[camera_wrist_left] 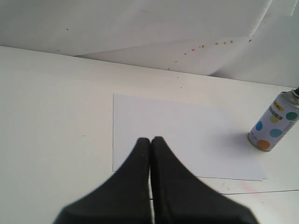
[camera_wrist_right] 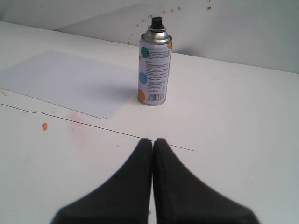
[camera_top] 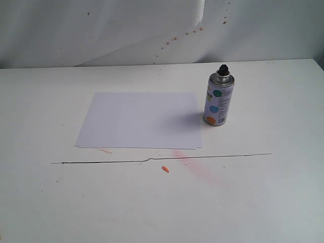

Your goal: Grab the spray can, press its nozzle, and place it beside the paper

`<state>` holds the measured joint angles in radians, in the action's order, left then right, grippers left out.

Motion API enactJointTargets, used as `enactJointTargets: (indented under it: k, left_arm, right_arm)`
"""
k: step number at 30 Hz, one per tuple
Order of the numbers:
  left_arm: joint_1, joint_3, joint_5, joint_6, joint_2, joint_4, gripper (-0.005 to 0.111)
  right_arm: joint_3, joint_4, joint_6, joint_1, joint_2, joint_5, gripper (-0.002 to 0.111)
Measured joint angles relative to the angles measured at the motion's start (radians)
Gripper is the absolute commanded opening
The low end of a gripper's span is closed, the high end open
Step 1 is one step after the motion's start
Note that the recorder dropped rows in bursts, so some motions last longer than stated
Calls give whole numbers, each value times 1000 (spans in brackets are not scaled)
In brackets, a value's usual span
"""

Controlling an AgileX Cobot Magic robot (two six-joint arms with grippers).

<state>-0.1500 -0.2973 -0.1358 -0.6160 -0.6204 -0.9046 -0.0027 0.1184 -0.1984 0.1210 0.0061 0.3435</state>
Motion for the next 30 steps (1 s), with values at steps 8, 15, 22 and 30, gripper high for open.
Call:
enactJointTargets:
  k: [8, 15, 22, 30]
  left_arm:
    - [0, 0, 0, 2, 0, 0, 0]
    - [0, 0, 6, -3, 0, 13, 0]
    - [0, 0, 44, -12, 0, 261, 0]
    - [119, 14, -120, -13, 335, 339, 0]
  right_arm:
    - [0, 0, 0, 0, 0, 0, 0]
    - [0, 0, 0, 0, 0, 0, 0]
    - [0, 0, 0, 0, 0, 0, 0]
    - [0, 0, 0, 6, 0, 0, 0]
